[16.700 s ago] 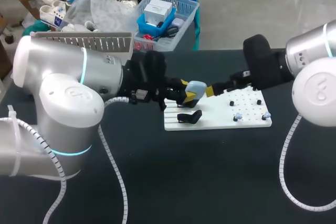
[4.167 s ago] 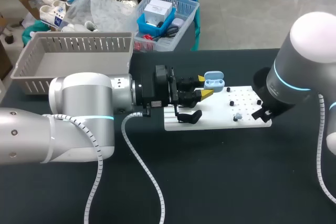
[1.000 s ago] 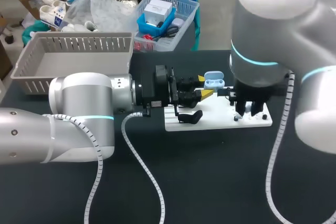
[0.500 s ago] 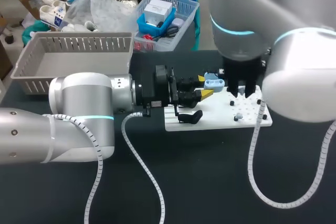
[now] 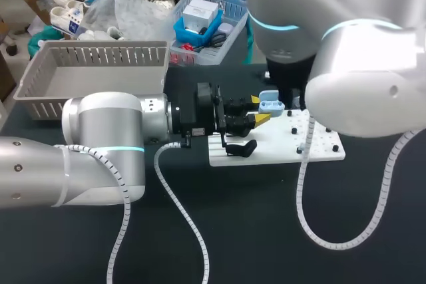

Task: Pick up each earbud case from the left stands, insert the matching earbuds, close the lid, and place the case in the box.

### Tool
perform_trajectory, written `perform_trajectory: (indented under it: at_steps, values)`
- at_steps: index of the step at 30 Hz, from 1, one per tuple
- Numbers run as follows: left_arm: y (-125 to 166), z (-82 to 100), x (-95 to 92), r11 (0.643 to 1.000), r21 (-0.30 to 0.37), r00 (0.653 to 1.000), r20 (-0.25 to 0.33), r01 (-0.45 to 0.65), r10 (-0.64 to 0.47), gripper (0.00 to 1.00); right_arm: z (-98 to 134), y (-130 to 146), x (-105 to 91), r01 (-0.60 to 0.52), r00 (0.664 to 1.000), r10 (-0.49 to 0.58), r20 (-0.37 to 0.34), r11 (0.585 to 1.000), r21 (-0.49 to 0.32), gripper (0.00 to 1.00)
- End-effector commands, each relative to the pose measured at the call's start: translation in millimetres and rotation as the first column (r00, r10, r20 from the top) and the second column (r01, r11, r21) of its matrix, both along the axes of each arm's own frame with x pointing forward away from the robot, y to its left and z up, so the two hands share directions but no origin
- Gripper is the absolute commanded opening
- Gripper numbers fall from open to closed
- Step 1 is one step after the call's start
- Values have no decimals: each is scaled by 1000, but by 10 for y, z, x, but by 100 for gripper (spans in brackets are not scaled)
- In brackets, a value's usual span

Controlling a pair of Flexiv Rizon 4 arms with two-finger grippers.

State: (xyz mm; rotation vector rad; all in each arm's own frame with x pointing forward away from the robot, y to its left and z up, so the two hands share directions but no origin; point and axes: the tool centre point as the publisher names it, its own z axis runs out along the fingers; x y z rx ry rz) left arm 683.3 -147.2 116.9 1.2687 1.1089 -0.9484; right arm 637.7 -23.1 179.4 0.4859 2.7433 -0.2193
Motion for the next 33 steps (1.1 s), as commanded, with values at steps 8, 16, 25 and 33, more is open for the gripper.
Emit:
perform_trajectory:
  at_steps: [8, 16, 25, 33]
  values:
    - [-3, -6, -6, 1000, -3, 1000, 2, -4, 4, 0, -54, 136, 152, 65, 998, -65, 13, 998, 19, 0]
    - [-3, -6, -6, 1000, -3, 1000, 2, -4, 4, 0, -78, 188, 217, 79, 997, -80, 25, 996, 31, 0]
    - [-3, -6, -6, 1000, -3, 1000, 2, -4, 4, 0, -115, 247, 292, 70, 997, -71, 27, 997, 27, 0]
    - [-3, -6, -6, 1000, -3, 1000, 2, -4, 4, 0, -143, 244, 310, 82, 996, -82, 27, 996, 27, 0]
